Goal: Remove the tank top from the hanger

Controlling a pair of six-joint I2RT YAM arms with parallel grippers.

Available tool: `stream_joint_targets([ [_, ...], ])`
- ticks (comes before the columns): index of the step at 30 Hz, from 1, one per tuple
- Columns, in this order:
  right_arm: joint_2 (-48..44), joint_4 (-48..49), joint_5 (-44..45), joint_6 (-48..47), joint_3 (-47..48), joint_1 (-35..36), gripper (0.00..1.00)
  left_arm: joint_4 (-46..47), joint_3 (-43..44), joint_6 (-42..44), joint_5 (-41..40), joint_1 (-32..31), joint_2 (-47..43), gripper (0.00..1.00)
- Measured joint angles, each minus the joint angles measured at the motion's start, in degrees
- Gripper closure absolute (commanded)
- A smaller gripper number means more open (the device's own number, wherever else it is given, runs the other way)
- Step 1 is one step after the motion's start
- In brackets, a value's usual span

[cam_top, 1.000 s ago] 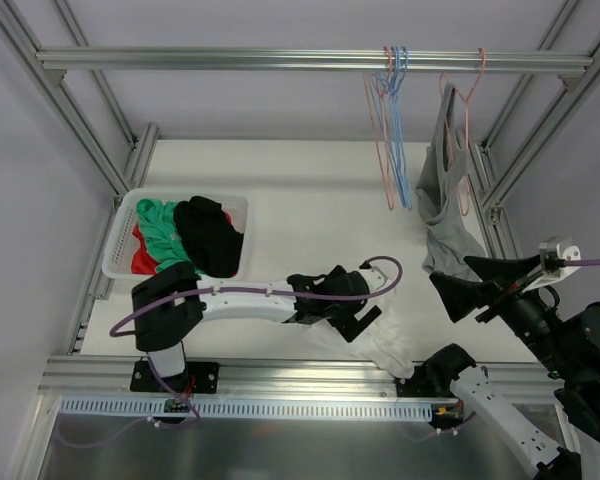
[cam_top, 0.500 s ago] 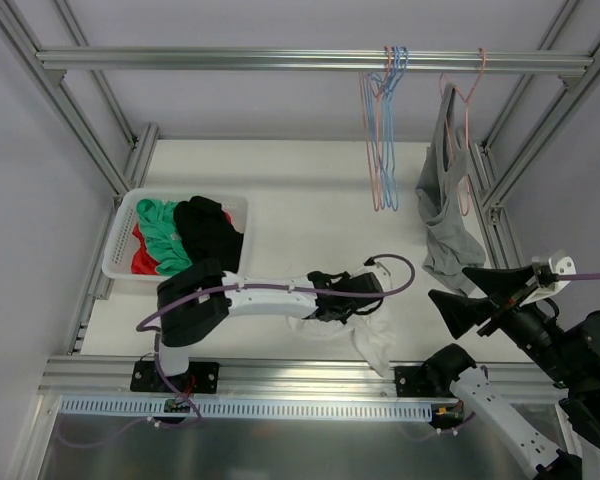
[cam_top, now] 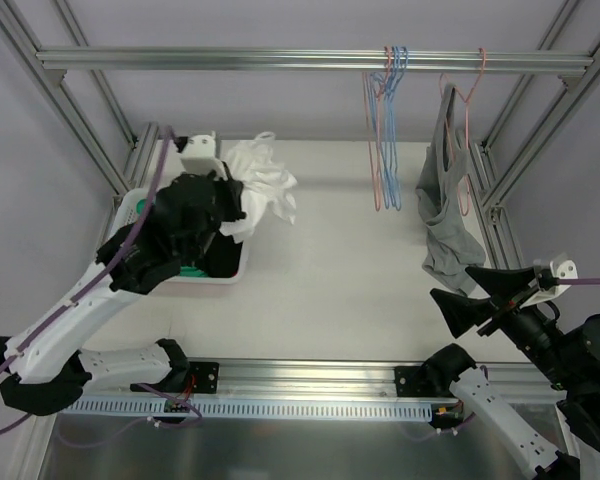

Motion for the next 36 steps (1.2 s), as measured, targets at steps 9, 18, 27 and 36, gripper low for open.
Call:
stream_joint_targets([
  [9, 0.0, 2.69, -0.07, -0.02, -1.64, 0.0, 0.01, -3.26, 0.13, -1.46, 14.05, 23.69, 1.14, 1.0],
  [18, 0.0, 3.41, -1.36, -0.02, -2.91, 0.0, 0.01, -3.54, -13.11, -11.37, 18.12, 42.34, 4.98, 1.0],
  [27, 0.13, 4.81, -3.32, 0.02, -5.42, 0.0, 0.01, 5.97, -27.78, -22.25, 19.54, 43.87, 20.76, 1.0],
  [36, 0.98, 5.22, -4.26, 0.02, -5.77, 0.0, 0.01, 11.87, -33.92, -29.66, 17.57, 43.87, 14.91, 0.88],
])
